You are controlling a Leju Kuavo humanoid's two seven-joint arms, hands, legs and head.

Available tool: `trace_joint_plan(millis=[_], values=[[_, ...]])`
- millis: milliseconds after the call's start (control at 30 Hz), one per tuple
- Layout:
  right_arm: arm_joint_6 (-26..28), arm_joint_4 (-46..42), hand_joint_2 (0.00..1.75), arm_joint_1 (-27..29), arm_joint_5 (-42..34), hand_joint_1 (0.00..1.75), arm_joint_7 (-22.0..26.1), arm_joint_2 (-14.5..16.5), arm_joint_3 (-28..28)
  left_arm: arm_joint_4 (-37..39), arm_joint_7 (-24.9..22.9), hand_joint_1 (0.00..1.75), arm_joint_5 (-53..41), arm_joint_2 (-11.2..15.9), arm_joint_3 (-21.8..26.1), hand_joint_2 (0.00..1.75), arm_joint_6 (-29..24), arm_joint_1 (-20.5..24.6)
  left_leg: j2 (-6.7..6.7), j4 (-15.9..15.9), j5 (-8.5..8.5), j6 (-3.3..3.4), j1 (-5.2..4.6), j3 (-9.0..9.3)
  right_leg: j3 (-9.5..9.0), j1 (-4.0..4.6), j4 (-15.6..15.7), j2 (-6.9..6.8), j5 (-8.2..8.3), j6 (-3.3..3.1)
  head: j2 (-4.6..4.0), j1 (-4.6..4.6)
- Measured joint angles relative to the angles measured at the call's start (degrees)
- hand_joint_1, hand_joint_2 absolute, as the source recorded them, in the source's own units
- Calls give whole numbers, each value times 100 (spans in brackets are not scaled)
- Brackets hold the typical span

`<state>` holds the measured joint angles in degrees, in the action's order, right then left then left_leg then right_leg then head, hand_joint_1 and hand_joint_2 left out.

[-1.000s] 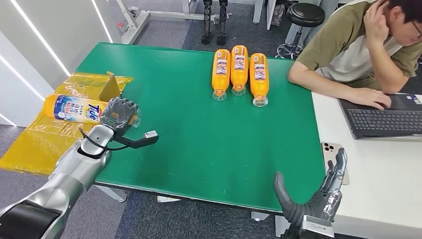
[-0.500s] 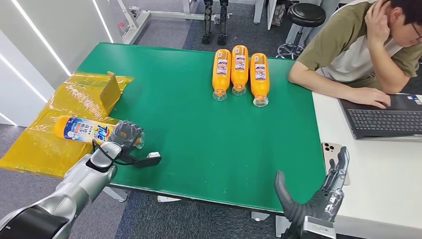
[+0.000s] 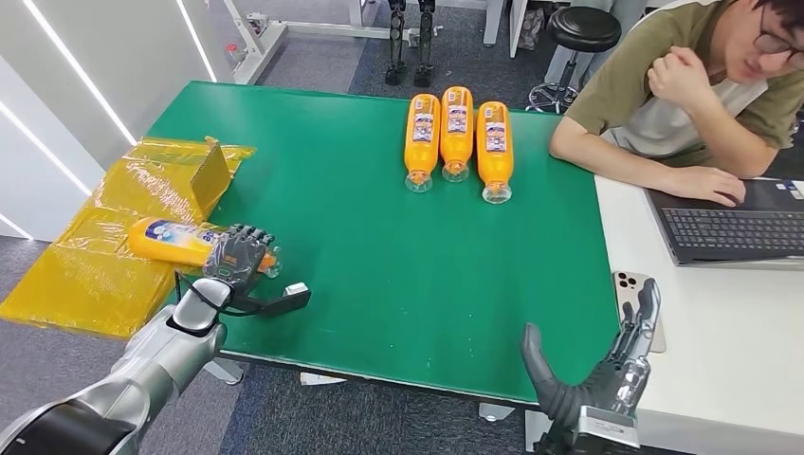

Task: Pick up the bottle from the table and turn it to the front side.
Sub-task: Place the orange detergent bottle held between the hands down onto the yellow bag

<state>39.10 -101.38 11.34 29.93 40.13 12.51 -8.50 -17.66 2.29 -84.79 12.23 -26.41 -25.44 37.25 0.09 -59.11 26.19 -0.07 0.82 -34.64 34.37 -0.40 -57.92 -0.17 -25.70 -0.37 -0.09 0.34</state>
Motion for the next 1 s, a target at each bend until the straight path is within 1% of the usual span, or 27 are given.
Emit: trace_joint_plan(millis=[100,267,433,567,633,700,733,767,800,833,867,900,933,967,1000], values=[[0,63,175,-45,-7,0,0,-4,-11,0,77,0,137,-29,100,175,-171,-17,-1,0,-1,-1,0,0,0,0,-1,-1,0,0,0,0],[0,129,175,-90,-41,0,0,-7,-42,0,617,0,807,-133,556,175,-296,-79,-2,0,-1,-1,0,0,0,0,-2,-3,0,0,0,1],[0,165,175,-108,-92,0,0,-8,-45,-1,768,0,978,-167,934,175,-348,-156,-1,0,-1,-2,0,0,1,0,-2,-1,0,0,0,1],[0,171,175,-110,-86,0,0,-8,-45,-1,798,0,1027,-173,1088,175,-398,-202,-2,0,-1,-2,0,-1,1,0,-2,-2,0,0,0,-1],[0,171,175,-109,-69,0,0,-8,-44,-2,858,0,1139,-173,1175,175,-540,-238,0,0,-1,-2,0,0,1,0,-3,0,0,-1,0,0],[0,168,175,-106,-27,0,0,-8,-37,-133,982,0,1231,-174,1389,175,-908,-374,9,0,-1,-2,0,2,7,0,-3,8,1,-2,0,0],[0,163,175,-102,2,0,0,-7,-29,-340,1137,0,1227,-200,1608,175,-1105,-494,15,-2,-1,-2,-1,2,13,0,-3,14,2,-3,0,-1],[0,155,175,-98,31,0,0,-7,-19,-629,1403,0,1211,-252,1908,175,-1259,-627,19,-4,-1,-2,-1,0,19,-1,-3,19,3,-4,0,-2],[0,147,175,-93,57,0,0,-5,-9,-992,1845,0,1265,-344,2336,175,-1340,-741,21,-5,-1,-2,-2,-4,24,-1,-2,21,3,-5,0,-1],[0,141,175,-90,76,0,1,-4,-2,-1369,2412,0,1467,-483,2869,175,-1378,-821,22,-6,-1,-2,-2,-9,26,-1,-3,22,4,-5,0,1],[0,139,175,-88,87,0,1,-4,2,-1722,2965,0,1855,-630,3426,175,-1407,-868,24,-5,1,-5,-1,-11,25,-1,-3,23,5,-6,0,3],[0,139,175,-89,86,0,2,-3,1,-2078,3409,0,2499,-781,3993,175,-1429,-898,33,-4,6,-10,-1,-9,24,-2,-4,34,6,-8,0,3],[0,140,175,-91,71,0,2,-3,-2,-2416,3666,0,3418,-933,4482,175,-1449,-926,49,-2,12,-15,-2,-3,23,-3,-4,49,7,-11,0,2],[0,145,175,-93,47,0,2,-3,-7,-2749,3759,0,4583,-1071,4856,175,-1463,-962,64,-2,17,-20,-3,5,23,-4,-4,63,9,-12,0,0],[0,151,175,-95,25,0,2,-3,-13,-3091,3772,0,5897,-1211,5124,175,-1467,-1021,74,-2,20,-21,-4,11,22,-5,-3,73,7,-12,0,-3]])
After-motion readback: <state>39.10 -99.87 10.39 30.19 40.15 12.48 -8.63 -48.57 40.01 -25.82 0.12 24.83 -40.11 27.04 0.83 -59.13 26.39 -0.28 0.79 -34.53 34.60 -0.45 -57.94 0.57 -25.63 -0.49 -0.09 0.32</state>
